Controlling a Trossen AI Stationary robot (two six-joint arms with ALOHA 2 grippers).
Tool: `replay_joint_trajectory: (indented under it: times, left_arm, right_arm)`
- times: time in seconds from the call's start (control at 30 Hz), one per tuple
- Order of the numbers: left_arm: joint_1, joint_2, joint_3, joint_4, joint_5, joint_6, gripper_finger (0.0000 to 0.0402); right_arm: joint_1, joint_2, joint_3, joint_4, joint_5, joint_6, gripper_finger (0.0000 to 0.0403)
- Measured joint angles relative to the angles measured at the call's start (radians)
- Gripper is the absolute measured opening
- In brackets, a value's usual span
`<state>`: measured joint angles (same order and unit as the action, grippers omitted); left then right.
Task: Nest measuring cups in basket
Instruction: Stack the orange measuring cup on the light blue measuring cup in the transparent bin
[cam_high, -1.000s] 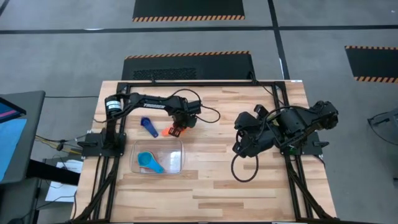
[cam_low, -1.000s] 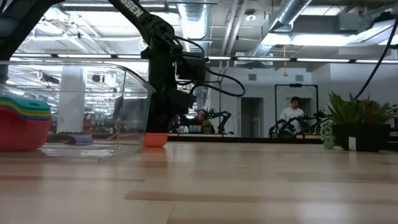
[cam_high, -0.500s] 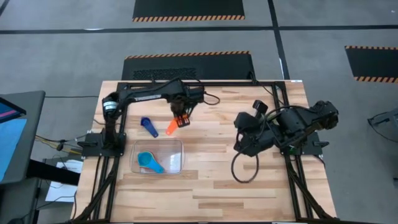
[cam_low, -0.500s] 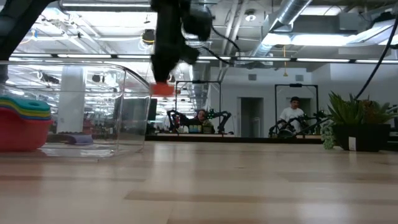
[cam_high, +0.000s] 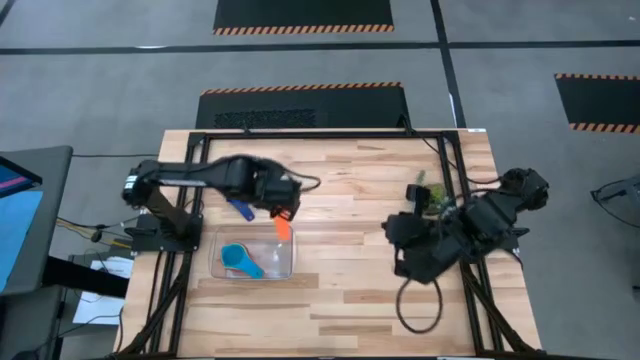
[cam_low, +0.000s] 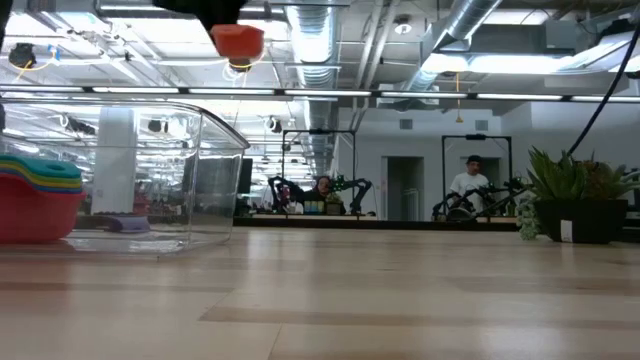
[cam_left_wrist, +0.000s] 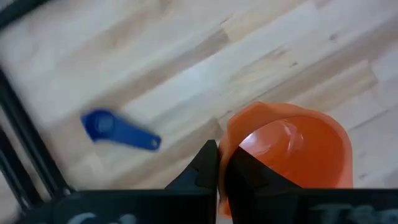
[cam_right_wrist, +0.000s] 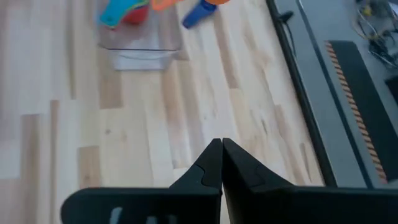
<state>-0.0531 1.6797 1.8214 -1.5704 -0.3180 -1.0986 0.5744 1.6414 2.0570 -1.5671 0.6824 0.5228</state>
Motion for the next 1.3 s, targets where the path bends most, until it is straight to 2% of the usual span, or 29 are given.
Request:
replay_joint_trajectory:
  times: [0.1, 0.27, 0.4, 0.6, 0.8, 0.93, 1.17, 1.3]
  left_arm:
    - [-0.066, -0.033, -0.072, -0.002, -0.005, -0.189, 0.0000]
    - [-0.159, -0.081, -0.252, -0.002, 0.095, -0.415, 0.0000]
    - [-0.243, -0.118, -0.355, -0.002, 0.136, -0.600, 0.0000]
    - [-0.356, -0.144, -0.375, -0.001, 0.157, -0.878, 0.0000]
    - [-0.443, -0.143, -0.388, 0.001, 0.160, -1.145, 0.0000]
    - [-0.451, -0.141, -0.426, 0.000, 0.291, -1.164, 0.0000]
    - [-0.427, -0.141, -0.517, 0.000, 0.260, -1.166, 0.0000]
    - [-0.415, -0.141, -0.561, -0.001, 0.290, -1.173, 0.0000]
  right_arm:
    - [0.046, -0.001, 0.000, 0.019, 0.002, 0.003, 0.0019]
    - [0.111, 0.000, 0.000, 0.031, 0.023, 0.052, 0.0014]
    - [0.150, 0.000, 0.000, 0.029, 0.024, 0.100, 0.0017]
    - [0.184, 0.000, 0.000, 0.026, 0.024, 0.124, 0.0020]
    - [0.211, 0.000, 0.000, 0.007, 0.024, 0.034, 0.0016]
    - [0.228, -0.001, -0.002, -0.004, 0.024, -0.007, 0.0020]
    - [0.274, -0.013, -0.018, -0.004, 0.023, -0.131, 0.0019]
    - [0.275, -0.012, -0.020, -0.004, 0.024, -0.140, 0.0018]
